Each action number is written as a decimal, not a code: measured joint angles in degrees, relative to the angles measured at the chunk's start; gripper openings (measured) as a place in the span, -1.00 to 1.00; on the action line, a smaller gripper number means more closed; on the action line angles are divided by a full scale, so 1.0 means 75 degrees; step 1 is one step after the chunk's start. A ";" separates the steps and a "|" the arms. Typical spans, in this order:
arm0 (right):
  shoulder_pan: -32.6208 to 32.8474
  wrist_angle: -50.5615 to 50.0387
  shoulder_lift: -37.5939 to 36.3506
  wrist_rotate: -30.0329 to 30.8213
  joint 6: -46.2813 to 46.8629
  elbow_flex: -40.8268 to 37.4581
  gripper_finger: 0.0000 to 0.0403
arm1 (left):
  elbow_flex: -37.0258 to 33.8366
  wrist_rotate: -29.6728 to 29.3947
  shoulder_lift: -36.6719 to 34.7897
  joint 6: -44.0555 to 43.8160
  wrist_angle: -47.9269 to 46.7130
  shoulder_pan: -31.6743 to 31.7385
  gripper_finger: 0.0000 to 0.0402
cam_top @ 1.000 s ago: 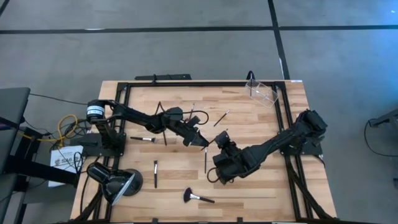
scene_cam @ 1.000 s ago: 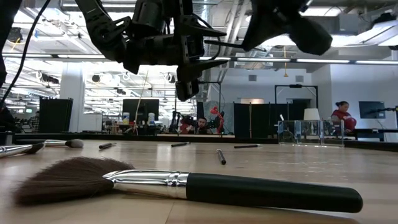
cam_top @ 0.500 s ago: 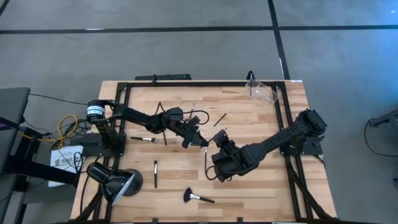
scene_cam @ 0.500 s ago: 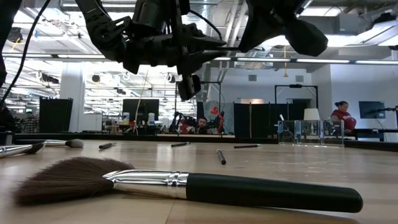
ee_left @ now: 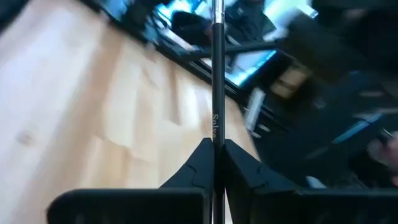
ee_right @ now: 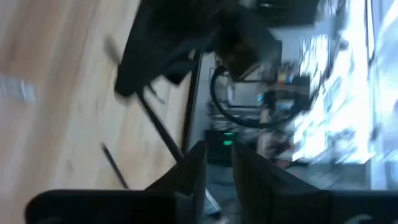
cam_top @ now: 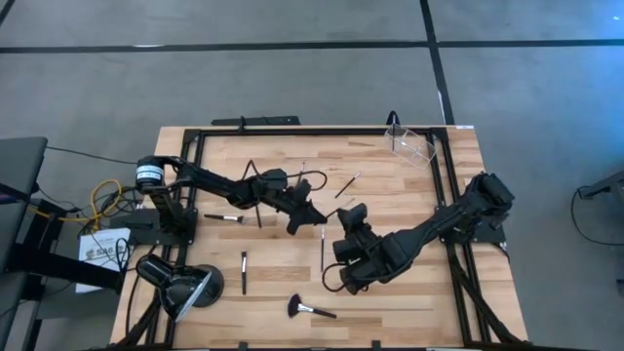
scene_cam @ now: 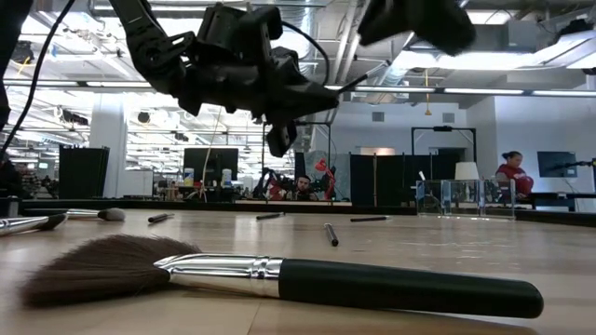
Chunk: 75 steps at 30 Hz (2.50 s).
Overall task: Put items in baskets/containers
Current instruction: Put the black eyeshadow brush into the transparent organizer
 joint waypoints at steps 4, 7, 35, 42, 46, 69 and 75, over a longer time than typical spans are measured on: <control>-0.0001 -0.0164 -0.0153 -0.0689 0.2317 0.0207 -0.55 | -0.0076 -0.0387 0.0000 0.0731 0.0584 0.0189 -0.93; 0.0001 -0.0164 -0.0486 -0.1275 0.3412 -0.0102 -0.52 | -0.0253 -0.0448 0.0000 0.0831 0.1477 0.0348 -0.93; -0.2450 1.3496 -0.4026 -0.5782 0.0417 -0.6828 -0.43 | -0.1559 -0.1544 0.0000 0.2058 0.5011 -0.0051 -0.93; -0.3200 1.3509 -0.3875 -0.6990 0.1000 -0.6841 -0.12 | -0.1545 -0.1827 0.0000 0.2689 0.5012 -0.0355 -0.93; -0.3330 1.4067 -0.3654 -0.7505 0.1071 -0.6822 0.00 | -0.1545 -0.1939 0.0000 0.2762 0.5005 -0.0362 -0.93; -0.3828 1.5877 -0.2059 -0.7937 0.0999 -0.6230 -0.19 | -0.1536 -0.2094 0.0000 0.3375 0.4782 -0.0358 -0.91; -0.3851 1.5854 -0.2056 -0.7945 0.0739 -0.6230 -0.51 | -0.1536 -0.2081 0.0000 0.3360 0.4655 -0.0228 -0.91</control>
